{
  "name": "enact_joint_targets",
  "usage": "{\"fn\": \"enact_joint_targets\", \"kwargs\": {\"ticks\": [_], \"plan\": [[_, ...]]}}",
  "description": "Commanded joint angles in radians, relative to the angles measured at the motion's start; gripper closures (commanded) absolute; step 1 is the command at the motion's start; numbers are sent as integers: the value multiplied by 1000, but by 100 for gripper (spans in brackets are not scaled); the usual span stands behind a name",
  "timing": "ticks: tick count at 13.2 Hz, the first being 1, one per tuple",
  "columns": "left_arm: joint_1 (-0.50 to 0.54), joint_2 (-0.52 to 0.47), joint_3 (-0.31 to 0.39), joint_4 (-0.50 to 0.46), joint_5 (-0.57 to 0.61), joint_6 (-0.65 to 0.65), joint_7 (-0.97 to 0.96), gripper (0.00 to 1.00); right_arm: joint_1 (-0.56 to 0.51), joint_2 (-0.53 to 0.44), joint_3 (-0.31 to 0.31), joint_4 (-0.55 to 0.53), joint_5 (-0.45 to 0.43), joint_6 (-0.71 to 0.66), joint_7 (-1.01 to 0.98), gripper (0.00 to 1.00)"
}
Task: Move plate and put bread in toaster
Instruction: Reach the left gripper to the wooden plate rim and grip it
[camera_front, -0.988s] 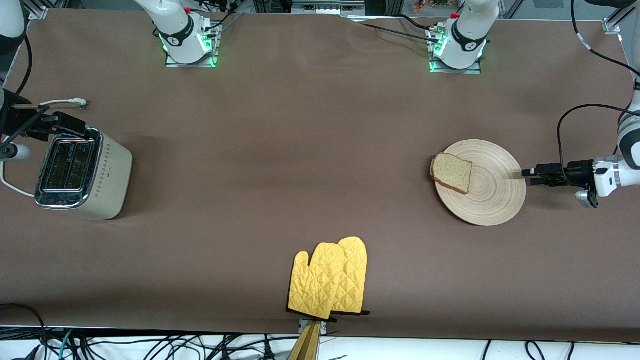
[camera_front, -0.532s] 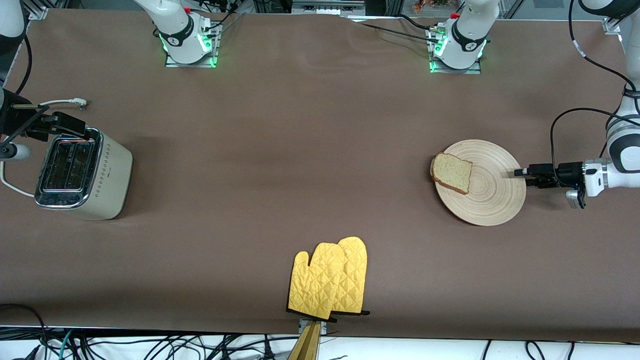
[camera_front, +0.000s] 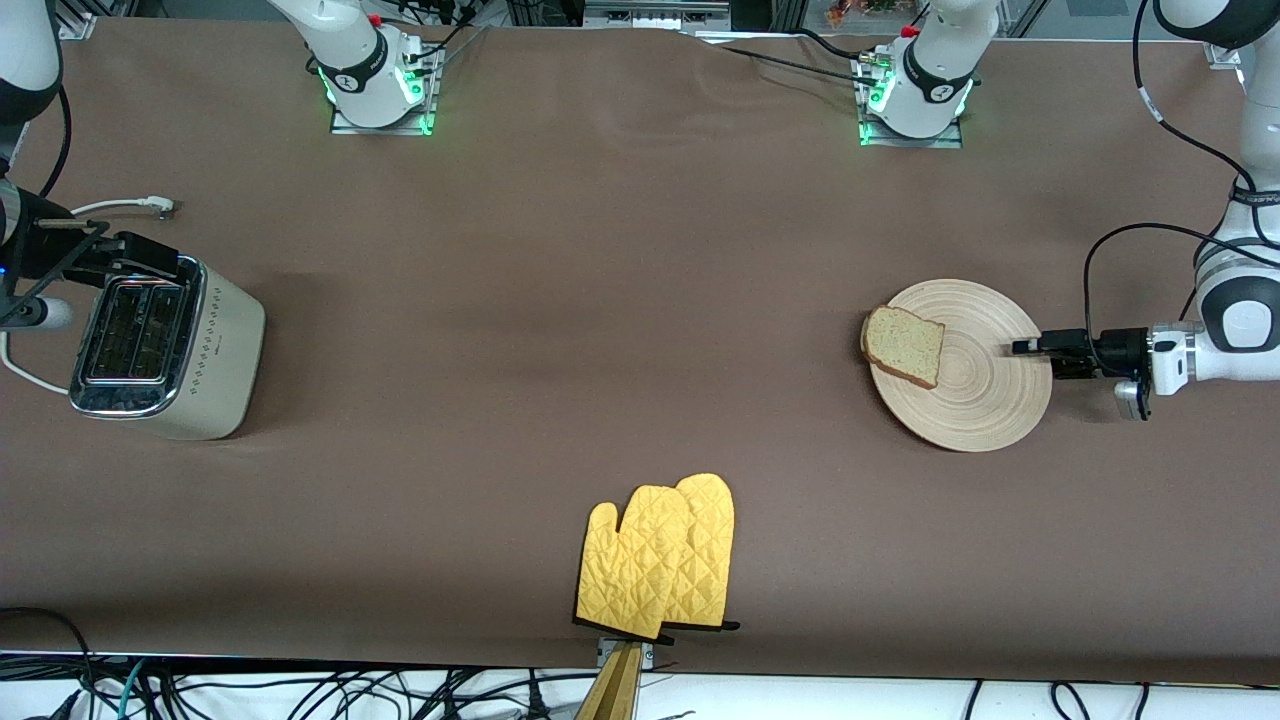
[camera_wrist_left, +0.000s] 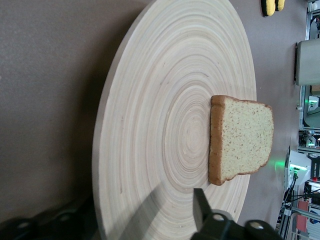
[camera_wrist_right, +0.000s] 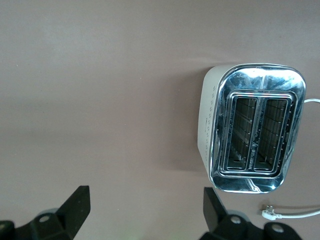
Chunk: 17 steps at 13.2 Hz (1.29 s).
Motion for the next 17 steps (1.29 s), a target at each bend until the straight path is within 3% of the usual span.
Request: {"fn": "enact_joint_targets", "kwargs": {"ticks": [1, 3, 9, 17], "plan": [[11, 23, -5, 25, -27, -17, 35, 51, -3, 10, 5, 8, -14, -8, 2, 0], [11, 34, -4, 25, -27, -14, 35, 56, -2, 19, 5, 8, -14, -3, 1, 0], [12, 61, -2, 25, -25, -5, 33, 100, -2, 33, 5, 8, -6, -5, 2, 0], [6, 60, -21, 25, -25, -11, -16, 100, 0, 33, 5, 6, -1, -8, 8, 0]]}}
